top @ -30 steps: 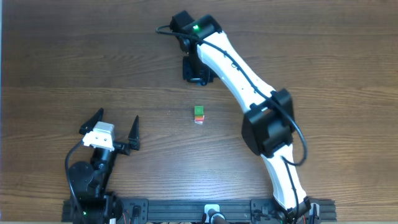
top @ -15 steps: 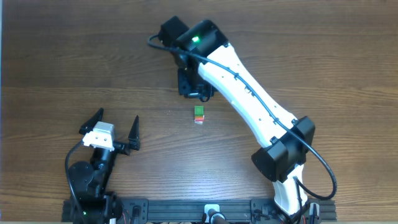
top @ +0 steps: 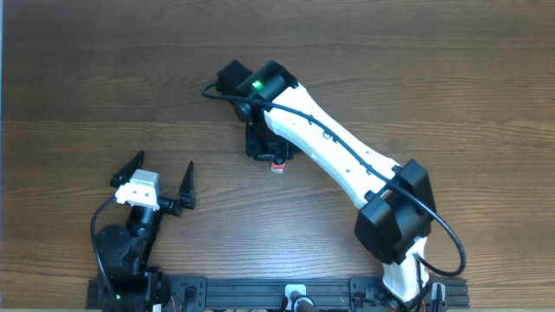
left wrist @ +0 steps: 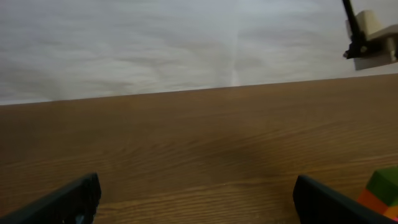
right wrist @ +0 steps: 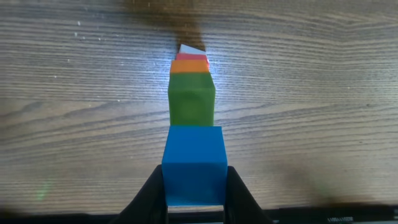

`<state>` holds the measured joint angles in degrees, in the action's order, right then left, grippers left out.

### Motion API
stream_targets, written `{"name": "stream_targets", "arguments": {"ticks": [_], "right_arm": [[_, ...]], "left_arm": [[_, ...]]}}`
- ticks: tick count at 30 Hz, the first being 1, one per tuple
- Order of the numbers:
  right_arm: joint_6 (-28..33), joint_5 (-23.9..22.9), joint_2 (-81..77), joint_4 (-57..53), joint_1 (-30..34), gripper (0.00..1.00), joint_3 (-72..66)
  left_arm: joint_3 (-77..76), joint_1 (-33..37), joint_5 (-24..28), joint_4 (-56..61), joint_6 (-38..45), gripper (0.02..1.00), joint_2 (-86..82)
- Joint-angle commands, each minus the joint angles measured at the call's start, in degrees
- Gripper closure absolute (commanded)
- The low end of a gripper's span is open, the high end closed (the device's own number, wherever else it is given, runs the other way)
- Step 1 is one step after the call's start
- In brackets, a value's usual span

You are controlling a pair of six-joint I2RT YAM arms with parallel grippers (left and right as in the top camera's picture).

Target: Stack Cubes

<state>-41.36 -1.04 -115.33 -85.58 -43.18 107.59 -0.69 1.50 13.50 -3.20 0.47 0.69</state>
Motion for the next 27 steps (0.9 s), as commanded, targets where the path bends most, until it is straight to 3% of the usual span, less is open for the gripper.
{"name": "stream_targets", "arguments": {"ticks": [1,27], "right_arm": [[-1.0,0.1,2.5,1.3,0.3,0.991,-0.9],[-1.0,-0.1,2.5,6.6,2.0,0.991,-4.5]], "left_arm": [[0.4,-0.3,0.0,0.1,0.8,0.02,-0.3],[0.4,-0.3,0.0,0.1,0.8,0.02,-0.3]]}}
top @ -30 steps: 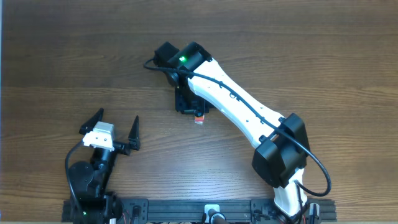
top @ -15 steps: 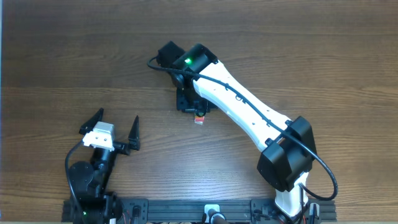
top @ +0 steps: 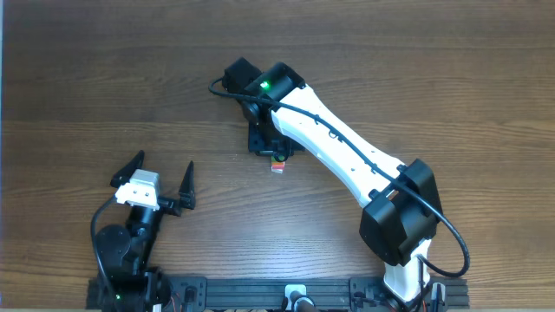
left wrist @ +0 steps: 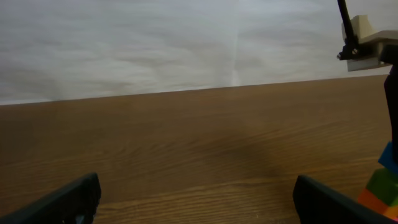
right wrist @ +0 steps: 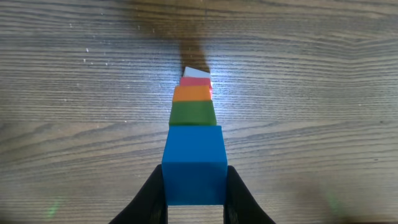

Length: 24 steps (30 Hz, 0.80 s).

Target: Stack Cubes

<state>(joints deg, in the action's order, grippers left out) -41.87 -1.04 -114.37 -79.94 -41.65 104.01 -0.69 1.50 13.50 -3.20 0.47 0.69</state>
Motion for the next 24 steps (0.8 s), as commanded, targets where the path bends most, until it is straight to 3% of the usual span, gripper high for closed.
{"name": "stream_targets", "arguments": {"ticks": [1,24], "right_arm": [[-0.5,-0.1,1.6,1.2,0.5,0.989,-1.1],[-1.0,-0.1,1.5,1.9,0.6,0.991,-2.6]], "left_arm": [[0.4,-0.3,0.0,0.1,0.8,0.02,-0.3],[0.4,-0.3,0.0,0.1,0.8,0.02,-0.3]]}}
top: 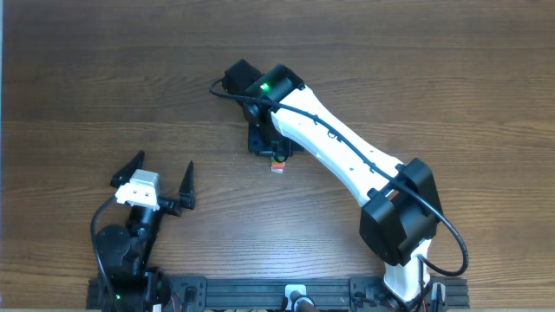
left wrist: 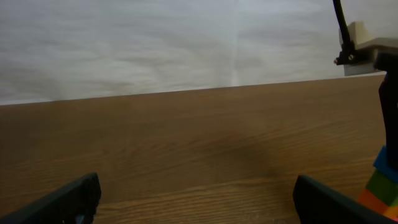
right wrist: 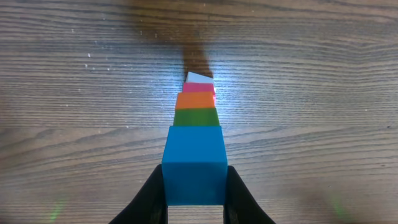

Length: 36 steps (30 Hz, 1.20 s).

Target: Stack Cubes

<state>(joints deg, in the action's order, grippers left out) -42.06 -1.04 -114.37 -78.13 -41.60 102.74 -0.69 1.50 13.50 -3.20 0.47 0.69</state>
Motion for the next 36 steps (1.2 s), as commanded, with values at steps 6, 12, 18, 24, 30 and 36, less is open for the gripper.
{"name": "stream_targets", "arguments": {"ticks": [6,12,18,24,30,36], "right_arm": [[-0.8,-0.1,1.5,0.1,0.5,0.989,-1.3],[-1.2,-0.1,1.5,0.1,0.5,0.98,-1.3],[-1.2,-0.1,1.5,0.1,0.5,0.805,-1.3],[-1.2,-0.1,1.5,0.2,0.5,0.73,-1.3],[-1.2,-0.1,1.5,0.2,0.5,0.676,-1.3],[-1.2,-0.1,1.5,0.3,0.5,0.562,-1.3]], "left_arm": [[0.4,-0.3,0.0,0.1,0.8,0.02,-0.3],[0.4,-0.3,0.0,0.1,0.8,0.023,-0.3],[0.4,-0.3,0.0,0.1,0.8,0.02,-0.3],[0.4,-0.3,0.0,0.1,0.8,0.02,-0.3],[0.4,-0.3,0.0,0.0,0.8,0.023,-0.3],[0.4,-0.3,0.0,0.1,0.8,0.02,-0.3]]}}
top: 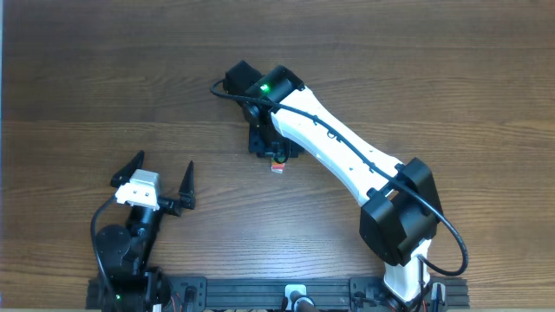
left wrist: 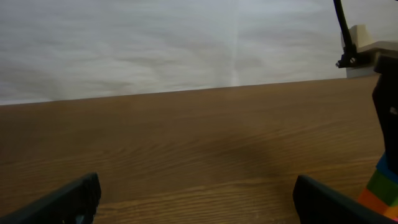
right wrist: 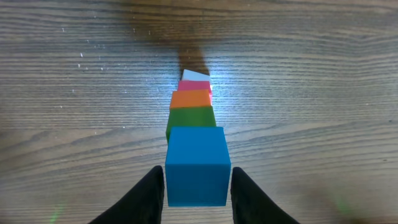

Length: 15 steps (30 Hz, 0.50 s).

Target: Stack Cubes

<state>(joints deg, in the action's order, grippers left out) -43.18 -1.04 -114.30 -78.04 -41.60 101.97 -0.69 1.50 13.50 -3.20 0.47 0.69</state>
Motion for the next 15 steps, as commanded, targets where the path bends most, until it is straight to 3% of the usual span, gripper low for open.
{"name": "stream_targets", "arguments": {"ticks": [1,5,6,8,12,15], "right_arm": [[-0.1,-0.1,1.5,0.4,0.6,0.516,-0.6],[2.3,-0.3,1.5,2.3,2.0,0.334,-0.6],[3.9,-0.2,1.5,3.6,2.5,0.183,-0.6],[5.6,-0.4,1.5,5.3,3.3,0.012,-0.4],[10.1,-0.5,1.5,9.1,7.4,0.009,0.3],[16.0,-0.5,1.6,11.3,15.3,0.009,1.1]], "left_arm": [[0.4,-0.3,0.0,0.1,0.8,0.018,-0.3],[0.4,-0.3,0.0,0.1,0.8,0.023,-0.3],[0.4,-0.3,0.0,0.1,0.8,0.02,-0.3],[0.4,-0.3,0.0,0.1,0.8,0.02,-0.3],[0.4,-0.3,0.0,0.1,0.8,0.02,-0.3],[0.4,-0.3,0.0,0.1,0.8,0.02,-0.3]]}}
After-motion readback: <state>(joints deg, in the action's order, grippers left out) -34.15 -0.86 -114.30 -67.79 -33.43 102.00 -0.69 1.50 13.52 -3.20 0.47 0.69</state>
